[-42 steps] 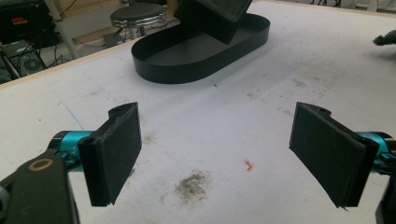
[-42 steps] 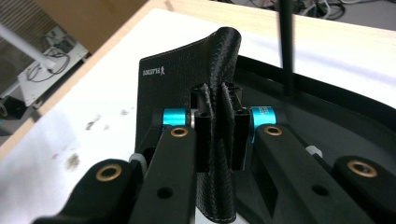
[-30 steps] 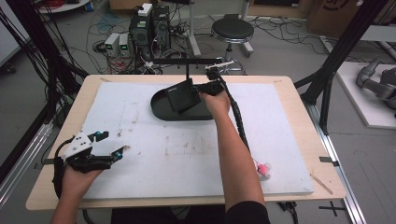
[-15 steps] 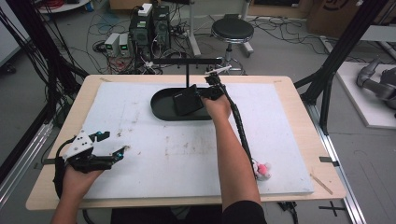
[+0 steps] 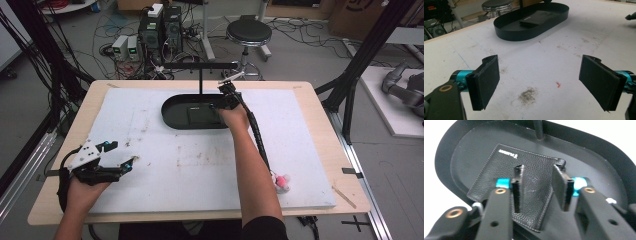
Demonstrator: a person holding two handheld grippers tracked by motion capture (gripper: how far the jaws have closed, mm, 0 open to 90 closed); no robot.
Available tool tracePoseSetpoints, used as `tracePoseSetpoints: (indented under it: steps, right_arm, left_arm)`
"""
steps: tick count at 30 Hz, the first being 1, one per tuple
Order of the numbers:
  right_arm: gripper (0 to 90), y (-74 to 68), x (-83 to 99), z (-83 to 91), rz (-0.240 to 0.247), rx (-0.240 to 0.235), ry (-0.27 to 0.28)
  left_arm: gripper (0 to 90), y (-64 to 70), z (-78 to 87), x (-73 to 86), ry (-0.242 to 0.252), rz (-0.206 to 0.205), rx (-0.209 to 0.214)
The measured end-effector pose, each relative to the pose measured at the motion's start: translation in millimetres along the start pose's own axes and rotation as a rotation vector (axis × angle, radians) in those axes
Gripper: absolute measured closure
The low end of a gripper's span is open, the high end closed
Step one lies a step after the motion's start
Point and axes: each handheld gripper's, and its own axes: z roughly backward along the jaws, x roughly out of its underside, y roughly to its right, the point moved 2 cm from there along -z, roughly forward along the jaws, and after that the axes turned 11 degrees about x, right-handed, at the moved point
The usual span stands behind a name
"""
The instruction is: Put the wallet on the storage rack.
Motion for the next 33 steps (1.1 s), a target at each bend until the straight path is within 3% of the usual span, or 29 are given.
tracePoseSetpoints:
  steps: [6, 11, 18, 22, 27, 29, 33]
  right_arm:
    - [52.8, -4.5, -1.3, 20.5, 0.029, -0.005, 0.021]
    - [48.3, -3.6, 5.5, 40.9, 0.057, 0.031, 0.046]
    - [38.2, 10.5, 22.6, 84.4, 0.062, 0.043, 0.093]
    - [33.0, 17.3, 35.8, 109.1, 0.061, 0.035, 0.159]
    - [27.9, 22.4, 51.5, 132.2, 0.073, 0.027, 0.181]
    - [27.3, 22.5, 56.6, 141.5, 0.085, 0.027, 0.222]
    - [25.4, 21.1, 67.7, 152.0, 0.096, 0.010, 0.251]
  left_arm:
    - [16.8, 1.7, 0.1, -2.0, 0.007, -0.001, 0.005]
    - [16.7, 5.2, -3.1, -6.3, 0.004, -0.016, 0.019]
    - [16.8, 7.2, -4.5, -9.7, 0.009, -0.021, 0.047]
    - [16.8, 8.9, -1.5, -15.5, 0.027, -0.035, 0.053]
    - [16.8, 7.6, -2.4, -13.1, 0.014, -0.029, 0.045]
    - [16.8, 7.2, -3.0, -12.1, 0.019, -0.023, 0.047]
    - [16.8, 6.5, -3.3, -11.5, 0.011, -0.027, 0.041]
